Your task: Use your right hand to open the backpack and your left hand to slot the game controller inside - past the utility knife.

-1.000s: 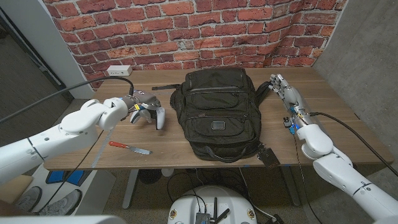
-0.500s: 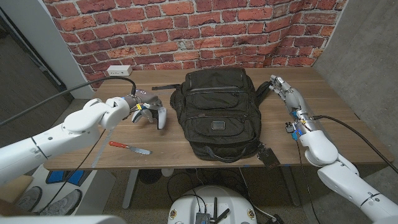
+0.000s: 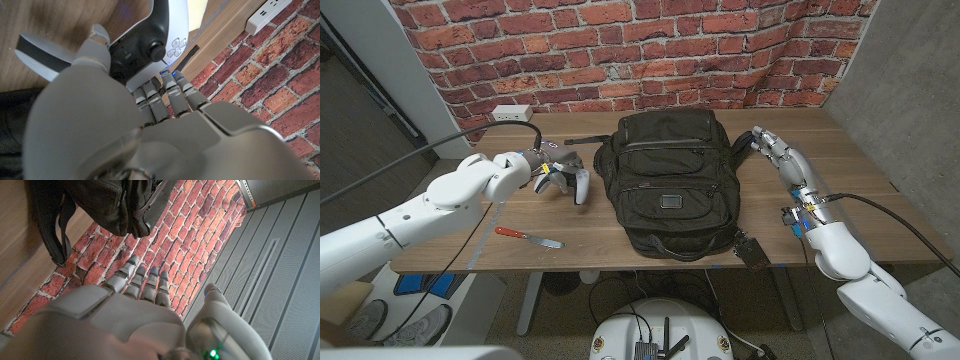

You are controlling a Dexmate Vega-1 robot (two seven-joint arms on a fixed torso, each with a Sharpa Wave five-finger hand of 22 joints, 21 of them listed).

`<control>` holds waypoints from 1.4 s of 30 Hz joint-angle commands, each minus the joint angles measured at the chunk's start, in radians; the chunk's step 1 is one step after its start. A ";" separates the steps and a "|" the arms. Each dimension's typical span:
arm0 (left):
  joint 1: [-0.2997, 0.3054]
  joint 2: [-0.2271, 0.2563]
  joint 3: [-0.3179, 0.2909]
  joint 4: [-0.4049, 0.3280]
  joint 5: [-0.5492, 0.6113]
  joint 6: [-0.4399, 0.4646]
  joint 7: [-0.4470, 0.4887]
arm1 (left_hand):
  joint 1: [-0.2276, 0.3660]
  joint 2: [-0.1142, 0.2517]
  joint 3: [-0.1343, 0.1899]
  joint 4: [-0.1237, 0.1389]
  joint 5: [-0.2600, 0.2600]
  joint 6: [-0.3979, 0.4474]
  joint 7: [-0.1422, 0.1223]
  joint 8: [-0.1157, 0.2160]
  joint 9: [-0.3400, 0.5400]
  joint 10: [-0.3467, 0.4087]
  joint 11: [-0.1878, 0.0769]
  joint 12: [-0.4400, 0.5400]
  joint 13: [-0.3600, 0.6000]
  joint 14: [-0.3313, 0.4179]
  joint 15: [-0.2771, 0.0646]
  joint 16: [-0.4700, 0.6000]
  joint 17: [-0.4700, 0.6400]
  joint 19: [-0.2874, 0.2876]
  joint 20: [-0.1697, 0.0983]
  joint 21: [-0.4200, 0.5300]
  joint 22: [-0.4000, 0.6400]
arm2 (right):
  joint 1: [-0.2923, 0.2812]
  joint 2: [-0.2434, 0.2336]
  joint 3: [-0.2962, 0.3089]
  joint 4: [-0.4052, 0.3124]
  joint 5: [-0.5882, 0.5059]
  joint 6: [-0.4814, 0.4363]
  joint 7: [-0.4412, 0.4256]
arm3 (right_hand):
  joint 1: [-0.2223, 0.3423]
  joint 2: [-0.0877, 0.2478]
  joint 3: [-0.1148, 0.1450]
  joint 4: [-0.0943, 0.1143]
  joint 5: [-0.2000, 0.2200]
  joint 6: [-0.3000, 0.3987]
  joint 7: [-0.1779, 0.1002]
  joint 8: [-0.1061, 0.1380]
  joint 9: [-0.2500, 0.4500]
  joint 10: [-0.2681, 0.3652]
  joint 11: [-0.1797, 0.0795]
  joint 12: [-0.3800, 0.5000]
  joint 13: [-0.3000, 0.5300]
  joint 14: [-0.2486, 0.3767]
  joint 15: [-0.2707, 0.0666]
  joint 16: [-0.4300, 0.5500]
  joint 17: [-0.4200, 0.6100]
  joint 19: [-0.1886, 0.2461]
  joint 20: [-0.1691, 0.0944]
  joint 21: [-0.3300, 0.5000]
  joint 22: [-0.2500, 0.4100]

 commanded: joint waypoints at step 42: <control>-0.098 -0.063 0.060 0.111 0.039 -0.051 -0.038 | 0.010 0.105 0.024 0.005 0.008 0.131 -0.021 -0.012 0.005 0.034 -0.002 0.002 0.005 0.029 -0.170 -0.006 -0.001 -0.002 -0.163 0.005 0.003 | -0.259 0.105 0.234 -0.094 -0.680 0.109 -0.204 | 0.048 -0.014 0.007 -0.071 -0.012 -0.024 -0.044 0.003 0.007 0.032 -0.026 0.015 0.003 0.074 -0.035 0.029 -0.011 0.097 -0.024 0.014 0.003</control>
